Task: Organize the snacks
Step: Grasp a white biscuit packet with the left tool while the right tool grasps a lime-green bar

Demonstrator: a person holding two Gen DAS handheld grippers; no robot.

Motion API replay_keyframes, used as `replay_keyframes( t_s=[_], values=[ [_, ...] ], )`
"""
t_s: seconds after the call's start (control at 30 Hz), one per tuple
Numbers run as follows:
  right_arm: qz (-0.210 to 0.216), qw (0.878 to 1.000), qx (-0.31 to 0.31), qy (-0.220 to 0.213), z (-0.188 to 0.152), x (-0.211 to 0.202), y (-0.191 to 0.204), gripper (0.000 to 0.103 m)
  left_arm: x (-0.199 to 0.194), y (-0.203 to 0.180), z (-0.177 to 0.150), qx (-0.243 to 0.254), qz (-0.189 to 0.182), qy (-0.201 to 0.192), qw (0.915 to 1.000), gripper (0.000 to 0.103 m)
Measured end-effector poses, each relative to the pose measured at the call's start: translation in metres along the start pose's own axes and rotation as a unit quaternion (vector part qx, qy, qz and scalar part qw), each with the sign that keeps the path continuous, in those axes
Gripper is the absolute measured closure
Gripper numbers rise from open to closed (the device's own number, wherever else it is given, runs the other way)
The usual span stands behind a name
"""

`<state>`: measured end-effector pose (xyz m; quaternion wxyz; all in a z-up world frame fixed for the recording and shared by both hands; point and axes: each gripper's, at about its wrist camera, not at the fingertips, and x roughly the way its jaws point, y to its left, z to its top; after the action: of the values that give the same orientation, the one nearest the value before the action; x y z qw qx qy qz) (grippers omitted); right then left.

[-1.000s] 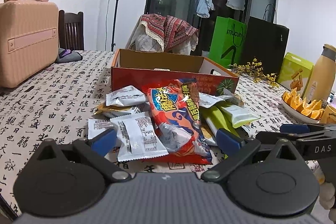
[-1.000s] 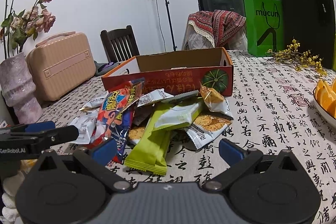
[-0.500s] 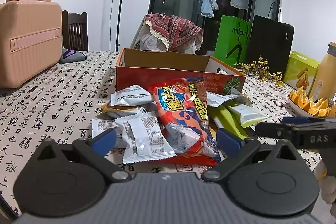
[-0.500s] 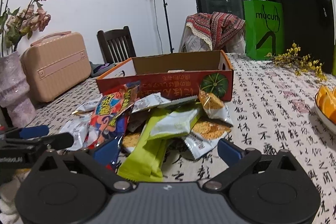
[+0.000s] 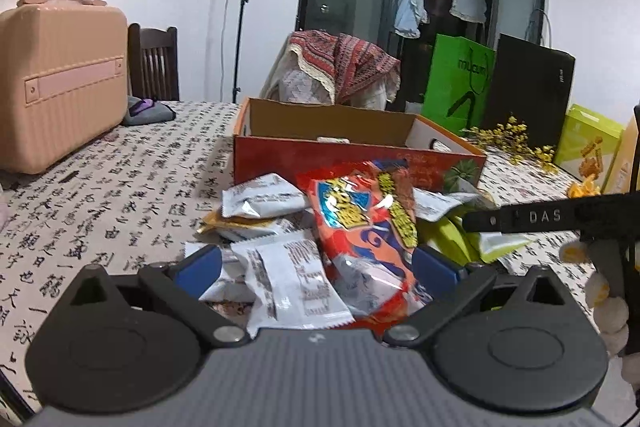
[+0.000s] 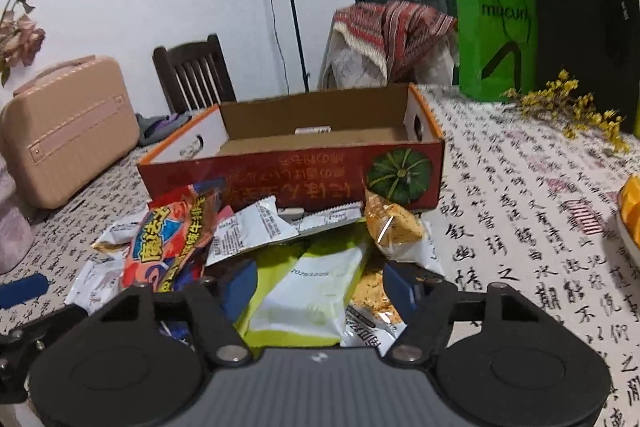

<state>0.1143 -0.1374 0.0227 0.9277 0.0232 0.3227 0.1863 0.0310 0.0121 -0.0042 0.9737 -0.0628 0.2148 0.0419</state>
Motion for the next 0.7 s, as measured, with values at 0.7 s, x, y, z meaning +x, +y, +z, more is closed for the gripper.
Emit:
replay_keyframes(
  t_s=[0.7],
  values=[
    [0.013,1.0,-0.011,-0.009,-0.031,-0.035,-0.022,0.06,0.01,0.013,0.002,-0.026,0.019,0.018,0.9993,0.0]
  ],
)
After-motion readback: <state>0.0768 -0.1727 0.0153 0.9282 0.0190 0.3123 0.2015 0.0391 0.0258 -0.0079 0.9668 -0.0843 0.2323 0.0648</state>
